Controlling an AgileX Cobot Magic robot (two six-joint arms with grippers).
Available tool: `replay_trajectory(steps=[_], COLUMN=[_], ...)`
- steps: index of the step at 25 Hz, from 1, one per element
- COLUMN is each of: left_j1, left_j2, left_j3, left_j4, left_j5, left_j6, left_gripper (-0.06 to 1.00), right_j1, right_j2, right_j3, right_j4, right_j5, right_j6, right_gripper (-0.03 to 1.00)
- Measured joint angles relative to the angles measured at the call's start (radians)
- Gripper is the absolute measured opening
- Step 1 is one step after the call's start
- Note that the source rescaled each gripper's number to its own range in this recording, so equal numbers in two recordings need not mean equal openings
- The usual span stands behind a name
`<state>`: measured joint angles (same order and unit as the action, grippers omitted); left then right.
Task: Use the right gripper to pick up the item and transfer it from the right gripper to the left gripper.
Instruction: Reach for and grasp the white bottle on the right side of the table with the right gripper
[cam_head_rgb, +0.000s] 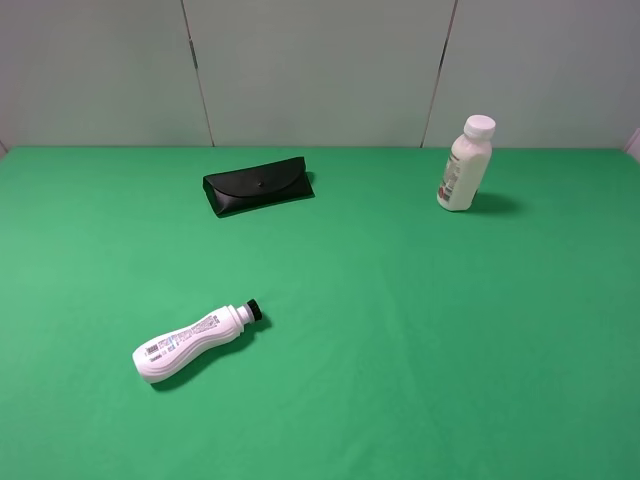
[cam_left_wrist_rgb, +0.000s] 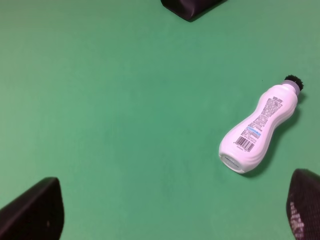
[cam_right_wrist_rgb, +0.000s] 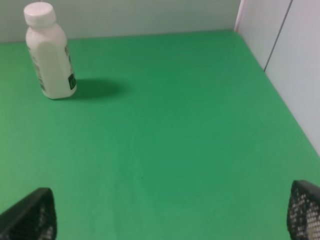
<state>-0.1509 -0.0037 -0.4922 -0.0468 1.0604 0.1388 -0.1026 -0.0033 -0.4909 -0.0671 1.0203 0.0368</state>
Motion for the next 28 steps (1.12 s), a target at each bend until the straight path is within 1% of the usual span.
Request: replay_trajectory(steps=[28], left_j1=[0.0], left_j2=[0.0], left_j3=[0.0], left_j4=[0.0], left_j5=[0.0], left_j6=[0.0], left_gripper=[0.76], right_j1=[0.0], right_j2=[0.0], right_j3=[0.0], right_j4=[0.0], right_j5=[0.0], right_j6=[0.0], right_gripper=[1.0])
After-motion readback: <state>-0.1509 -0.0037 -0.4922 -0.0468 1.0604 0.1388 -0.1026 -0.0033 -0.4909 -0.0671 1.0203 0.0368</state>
